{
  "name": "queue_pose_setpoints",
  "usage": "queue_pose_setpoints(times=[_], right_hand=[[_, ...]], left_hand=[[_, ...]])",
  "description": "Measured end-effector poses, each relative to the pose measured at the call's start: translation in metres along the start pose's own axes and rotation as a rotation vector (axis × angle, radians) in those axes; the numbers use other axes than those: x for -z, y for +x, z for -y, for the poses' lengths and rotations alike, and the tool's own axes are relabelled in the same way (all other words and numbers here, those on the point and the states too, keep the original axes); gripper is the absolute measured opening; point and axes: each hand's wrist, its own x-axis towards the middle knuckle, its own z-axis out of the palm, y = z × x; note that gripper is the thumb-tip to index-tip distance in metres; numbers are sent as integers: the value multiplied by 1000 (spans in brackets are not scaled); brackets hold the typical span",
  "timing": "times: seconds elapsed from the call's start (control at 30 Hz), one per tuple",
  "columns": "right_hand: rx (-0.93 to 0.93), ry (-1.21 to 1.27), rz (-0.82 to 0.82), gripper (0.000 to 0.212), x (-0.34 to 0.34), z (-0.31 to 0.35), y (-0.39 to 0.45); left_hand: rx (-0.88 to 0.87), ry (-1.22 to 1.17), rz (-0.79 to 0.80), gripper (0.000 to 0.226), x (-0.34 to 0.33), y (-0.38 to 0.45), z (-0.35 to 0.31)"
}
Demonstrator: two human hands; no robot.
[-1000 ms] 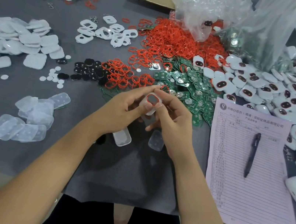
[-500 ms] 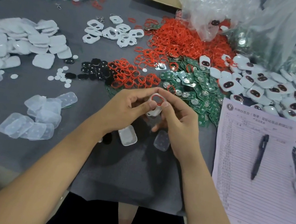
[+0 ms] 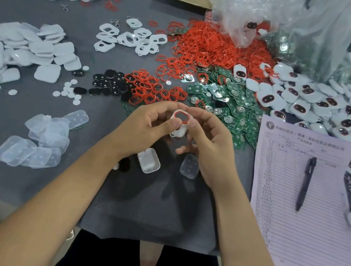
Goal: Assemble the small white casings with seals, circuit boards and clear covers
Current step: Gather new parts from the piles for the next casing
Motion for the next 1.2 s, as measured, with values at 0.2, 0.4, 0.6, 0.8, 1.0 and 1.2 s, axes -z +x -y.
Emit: queue_pose_setpoints(times=[0.2, 0.4, 0.6, 0.8, 1.0, 1.2], right_hand=[[-29, 83, -35, 11, -2, 2, 0], [-29, 74, -73, 9, 1, 3, 0], [-62, 95, -54, 16, -2, 3, 2], [-145, 117, -38, 23, -2, 3, 6], [-112, 45, -40, 15, -4, 5, 6], [-71, -30, -58, 8, -10, 7, 5]], left_hand=[[28, -39, 37, 32, 1, -1, -5], [33, 31, -2, 36, -1, -2, -7], [-5, 81, 1, 36, 1, -1, -4], [19, 65, -1, 29, 1, -2, 1], [33, 95, 23, 29, 0, -1, 2], [36, 144, 38, 29, -2, 0, 0]])
